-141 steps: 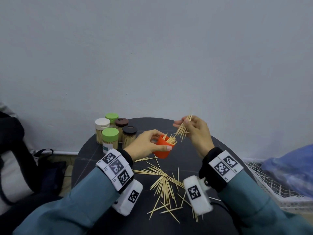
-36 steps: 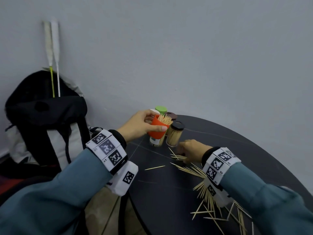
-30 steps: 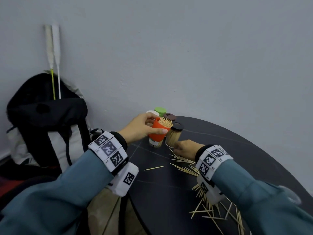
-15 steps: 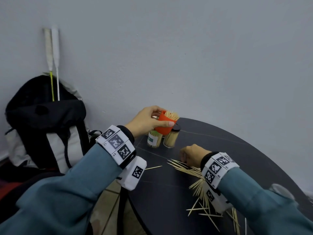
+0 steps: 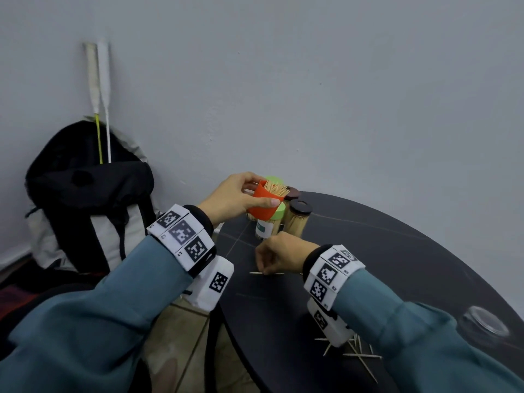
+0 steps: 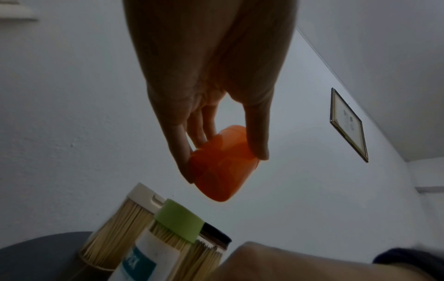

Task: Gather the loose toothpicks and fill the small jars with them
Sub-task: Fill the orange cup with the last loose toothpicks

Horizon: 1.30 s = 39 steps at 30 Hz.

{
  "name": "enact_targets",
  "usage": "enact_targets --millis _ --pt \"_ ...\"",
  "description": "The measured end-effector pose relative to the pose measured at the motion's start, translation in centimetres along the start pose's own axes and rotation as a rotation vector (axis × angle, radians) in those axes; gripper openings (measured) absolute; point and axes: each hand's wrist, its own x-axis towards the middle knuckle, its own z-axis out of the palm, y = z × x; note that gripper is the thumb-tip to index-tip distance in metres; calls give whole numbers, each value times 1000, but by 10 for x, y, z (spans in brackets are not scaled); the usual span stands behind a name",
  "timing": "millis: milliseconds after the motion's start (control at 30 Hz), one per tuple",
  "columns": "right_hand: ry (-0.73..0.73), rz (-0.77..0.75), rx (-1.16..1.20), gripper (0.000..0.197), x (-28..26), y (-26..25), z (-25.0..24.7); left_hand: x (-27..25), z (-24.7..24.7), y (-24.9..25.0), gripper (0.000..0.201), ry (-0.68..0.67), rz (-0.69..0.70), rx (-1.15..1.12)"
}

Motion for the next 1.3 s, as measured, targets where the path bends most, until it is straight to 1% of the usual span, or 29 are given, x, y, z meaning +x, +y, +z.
enact_targets --millis 67,133,200,267,300,367,433,467,500,567,700,833,967,1100,1167,1300 --pt "-17 43 -8 7 -6 8 -2 -1 -1 1 55 3 9 -5" --pt "-40 108 -15 7 -18 18 -4 0 0 2 55 -2 17 -8" --pt "-58 195 -54 10 -32 28 -5 1 3 4 55 -16 19 -13" --pt "-43 293 -134 10 -48 36 -7 3 9 6 55 -32 14 -16" --pt "-17 333 -180 16 -54 38 -7 4 10 6 55 -37 13 -14" --pt "48 418 -205 41 -63 45 -4 6 16 8 56 -52 12 -14" --pt "74 491 -120 64 -66 52 0 8 22 9 57 -55 14 -23" --pt "57 522 -93 70 -66 54 1 8 24 9 57 -56 17 -26" --pt "33 538 -92 70 -65 55 2 9 27 10 57 -59 18 -26" --pt "14 528 -96 60 -63 55 2 11 30 10 58 -68 20 -26" --pt "79 475 -14 33 -54 52 6 13 34 10 58 -71 28 -22" --pt "116 480 -3 22 -52 51 9 13 36 10 58 -76 27 -20" --pt "87 518 -35 22 -55 53 11 13 38 10 57 -80 22 -29" --pt "-2 589 -101 33 -58 53 12 15 42 12 58 -103 31 -38" --pt "-30 609 -108 35 -62 53 12 16 46 13 57 -118 35 -45" --pt "-12 619 -63 34 -72 58 10 19 53 14 53 -130 45 -46"
